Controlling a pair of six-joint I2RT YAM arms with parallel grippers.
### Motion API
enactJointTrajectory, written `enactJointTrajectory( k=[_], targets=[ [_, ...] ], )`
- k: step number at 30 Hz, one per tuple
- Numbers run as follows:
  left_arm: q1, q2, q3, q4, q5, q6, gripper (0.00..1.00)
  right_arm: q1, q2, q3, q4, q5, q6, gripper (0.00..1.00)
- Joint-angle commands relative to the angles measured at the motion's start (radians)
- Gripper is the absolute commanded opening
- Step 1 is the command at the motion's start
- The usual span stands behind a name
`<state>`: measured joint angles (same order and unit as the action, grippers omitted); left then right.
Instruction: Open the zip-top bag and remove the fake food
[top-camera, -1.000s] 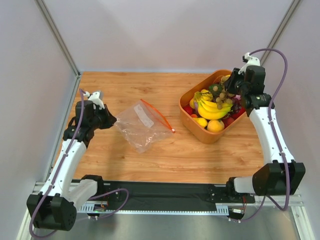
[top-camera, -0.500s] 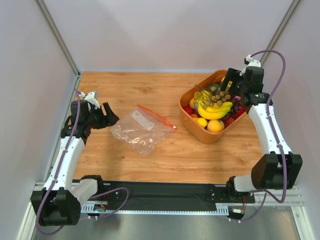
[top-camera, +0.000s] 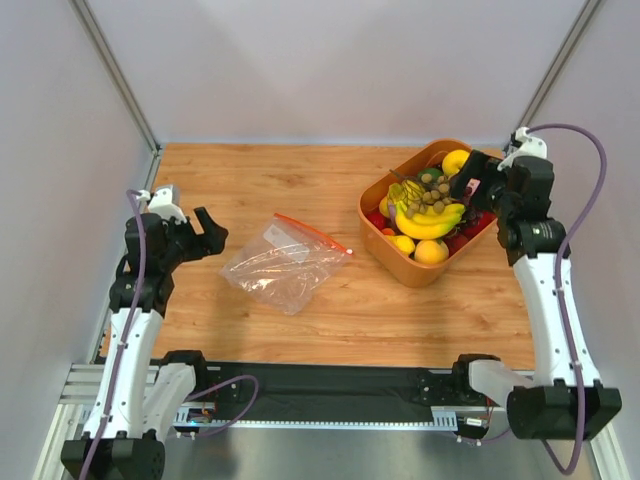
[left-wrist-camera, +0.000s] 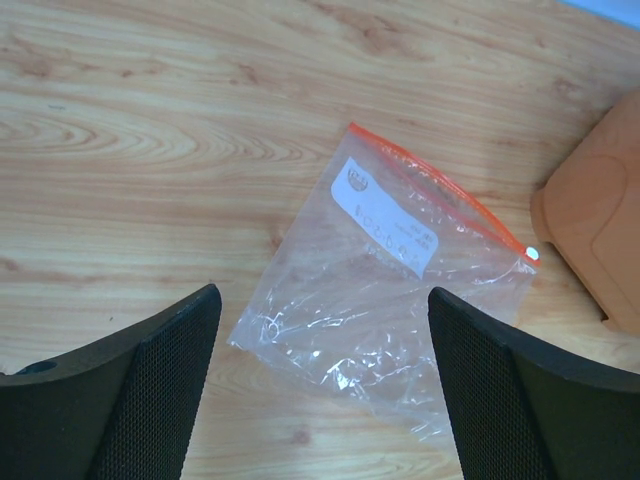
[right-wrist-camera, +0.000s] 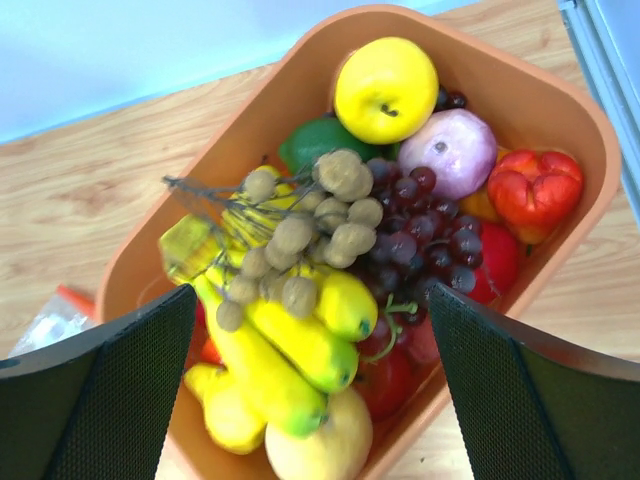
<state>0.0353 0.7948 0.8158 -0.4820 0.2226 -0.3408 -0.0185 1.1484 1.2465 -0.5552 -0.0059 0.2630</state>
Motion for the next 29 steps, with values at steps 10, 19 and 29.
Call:
enactJointTrajectory(
  k=[10, 19, 29],
  targets=[
    [0.006, -0.166, -0.049, 0.117, 0.050, 0.031, 0.92, 0.014, -0.436, -0.238, -0.037, -0.173, 0.050, 1.00],
    [0.006, -0.247, -0.075, 0.144, 0.041, 0.043, 0.95, 0.014, -0.569, -0.312, -0.058, -0.198, 0.050, 1.00],
    [0.006, -0.240, -0.072, 0.137, 0.052, 0.046, 0.93, 0.014, -0.572, -0.308, -0.089, -0.190, 0.018, 1.00]
  ],
)
